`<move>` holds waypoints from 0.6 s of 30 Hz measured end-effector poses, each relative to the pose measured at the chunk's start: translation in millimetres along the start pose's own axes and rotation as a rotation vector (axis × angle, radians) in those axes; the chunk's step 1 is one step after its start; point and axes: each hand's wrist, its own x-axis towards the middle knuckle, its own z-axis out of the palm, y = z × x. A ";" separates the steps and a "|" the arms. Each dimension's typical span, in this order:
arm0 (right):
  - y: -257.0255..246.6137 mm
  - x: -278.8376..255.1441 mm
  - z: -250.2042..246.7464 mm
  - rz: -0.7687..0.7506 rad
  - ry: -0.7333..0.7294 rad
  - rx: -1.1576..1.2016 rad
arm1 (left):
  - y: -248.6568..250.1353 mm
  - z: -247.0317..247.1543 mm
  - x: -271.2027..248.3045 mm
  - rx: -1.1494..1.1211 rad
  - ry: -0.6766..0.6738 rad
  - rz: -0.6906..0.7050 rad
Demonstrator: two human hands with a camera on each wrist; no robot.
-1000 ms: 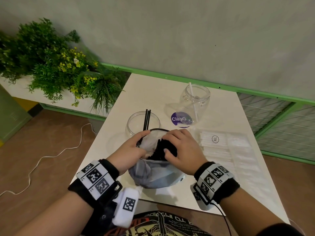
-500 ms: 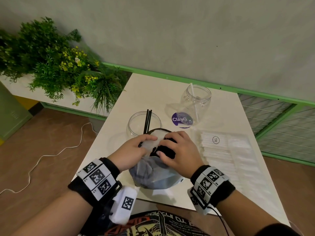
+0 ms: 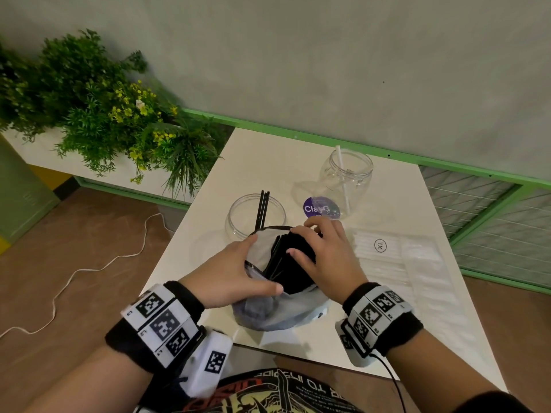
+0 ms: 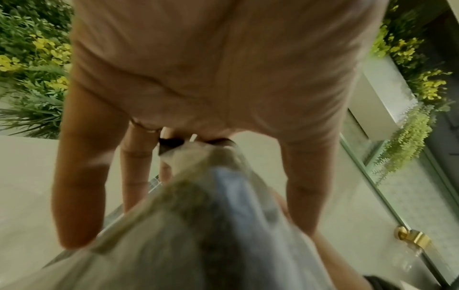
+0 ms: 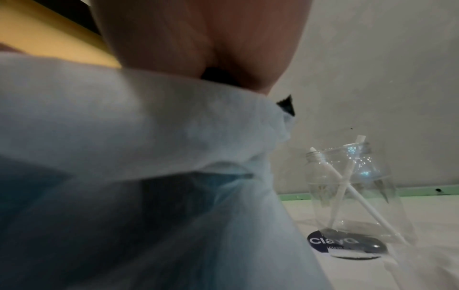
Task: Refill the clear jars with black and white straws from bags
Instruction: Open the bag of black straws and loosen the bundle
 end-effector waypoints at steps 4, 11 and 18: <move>5.8 -1.0 -13.9 0.010 -0.132 0.087 | -9.2 7.0 4.1 0.018 0.031 0.058; 17.5 -17.3 -22.2 -0.246 -0.149 -0.089 | -0.5 6.2 -0.3 0.046 0.025 0.067; -4.1 15.5 3.0 -0.294 -0.153 -0.135 | 7.2 18.5 3.4 0.036 0.103 0.157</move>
